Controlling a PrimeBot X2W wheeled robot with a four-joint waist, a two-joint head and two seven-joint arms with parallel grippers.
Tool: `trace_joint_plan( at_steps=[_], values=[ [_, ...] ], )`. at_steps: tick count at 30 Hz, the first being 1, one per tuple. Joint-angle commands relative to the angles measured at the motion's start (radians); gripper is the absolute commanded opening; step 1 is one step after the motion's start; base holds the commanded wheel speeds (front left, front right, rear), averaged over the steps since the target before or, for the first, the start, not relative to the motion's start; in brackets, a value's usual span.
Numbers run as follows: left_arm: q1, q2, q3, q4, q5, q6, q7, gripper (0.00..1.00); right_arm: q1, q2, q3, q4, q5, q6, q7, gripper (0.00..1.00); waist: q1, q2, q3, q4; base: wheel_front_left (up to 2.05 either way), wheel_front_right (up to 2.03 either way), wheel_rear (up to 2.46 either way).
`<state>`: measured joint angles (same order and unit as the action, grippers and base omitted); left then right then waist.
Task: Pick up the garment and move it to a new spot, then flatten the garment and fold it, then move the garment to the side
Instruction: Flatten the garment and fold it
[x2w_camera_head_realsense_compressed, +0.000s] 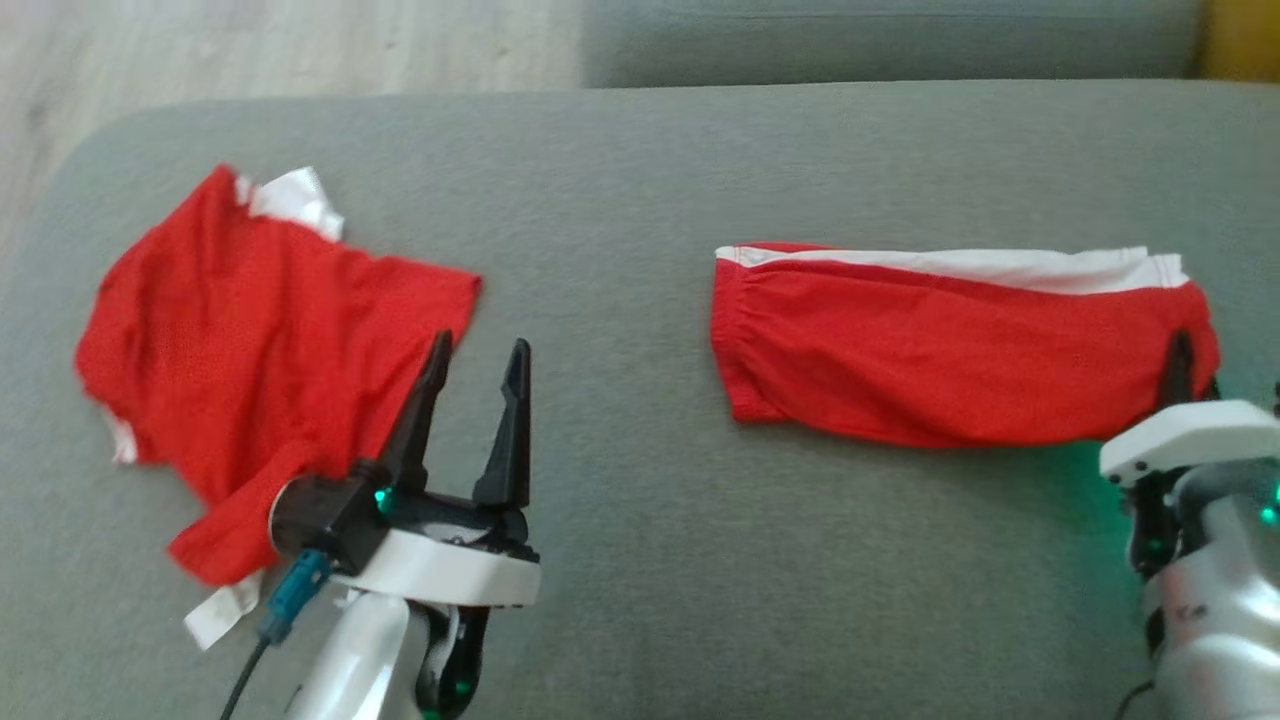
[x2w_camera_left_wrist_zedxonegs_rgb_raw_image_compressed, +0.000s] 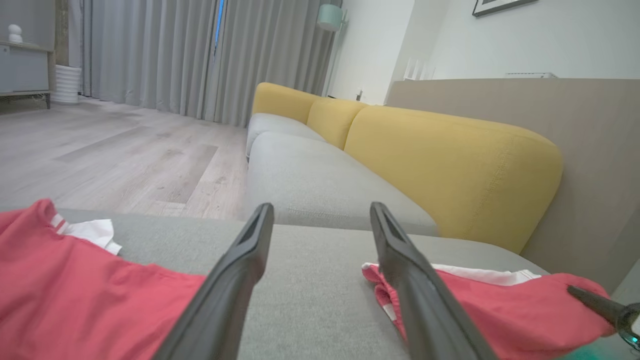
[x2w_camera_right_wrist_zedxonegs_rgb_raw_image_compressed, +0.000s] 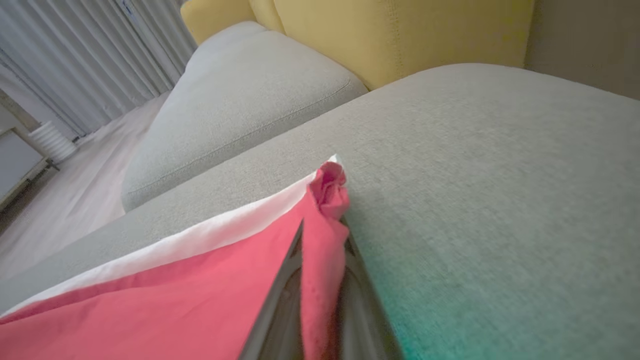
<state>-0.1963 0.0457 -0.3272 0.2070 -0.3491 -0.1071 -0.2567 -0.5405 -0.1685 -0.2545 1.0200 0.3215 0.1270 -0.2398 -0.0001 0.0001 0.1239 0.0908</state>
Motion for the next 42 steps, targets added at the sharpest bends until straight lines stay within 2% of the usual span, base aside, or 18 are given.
trace_joint_plan(
  at_steps=[1, 6, 13, 23, 28, 34, 42],
  values=[
    [-0.020, 0.005, 0.036, -0.037, 0.012, -0.007, -0.005, 1.00, 0.000, 0.018, 0.018, -0.063, 0.007, 0.004, -0.018, 0.00, 0.0001, -0.0001, -0.013, -0.040, 0.00, 0.00, 0.00],
    [-0.022, 0.005, 0.041, -0.038, 0.018, -0.011, -0.005, 1.00, 0.059, 0.063, 0.003, -0.173, 0.004, 0.004, -0.021, 0.00, 0.0001, -0.0001, -0.005, -0.075, 0.00, 0.00, 0.00],
    [-0.031, 0.005, 0.031, -0.026, 0.022, -0.015, -0.005, 1.00, 0.073, 0.085, -0.009, -0.218, -0.013, 0.004, -0.022, 0.00, 0.0001, -0.0001, 0.004, -0.080, 0.00, 0.00, 0.00],
    [-0.028, 0.005, 0.025, -0.014, 0.010, -0.018, -0.005, 1.00, 0.027, 0.092, 0.034, -0.269, -0.030, 0.004, -0.005, 0.00, 0.0001, -0.0001, -0.024, 0.001, 0.00, 0.00, 0.00],
    [-0.014, 0.005, 0.020, -0.009, 0.001, -0.014, -0.005, 1.00, 0.011, 0.106, 0.109, -0.321, -0.019, 0.004, 0.022, 0.00, 0.0001, -0.0001, -0.043, 0.058, 0.00, 0.00, 0.00],
    [-0.001, 0.004, 0.019, -0.005, -0.008, -0.010, -0.005, 1.00, 0.015, 0.117, 0.252, -0.369, 0.022, 0.004, 0.058, 0.00, 0.0001, -0.0001, -0.061, 0.125, 0.00, 0.00, 0.00],
    [0.005, 0.004, 0.005, 0.000, -0.016, -0.005, -0.005, 1.00, 0.037, 0.118, 0.430, -0.330, 0.115, 0.004, 0.045, 0.00, 0.0001, -0.0001, -0.063, 0.208, 0.00, 0.00, 0.00]
  ],
)
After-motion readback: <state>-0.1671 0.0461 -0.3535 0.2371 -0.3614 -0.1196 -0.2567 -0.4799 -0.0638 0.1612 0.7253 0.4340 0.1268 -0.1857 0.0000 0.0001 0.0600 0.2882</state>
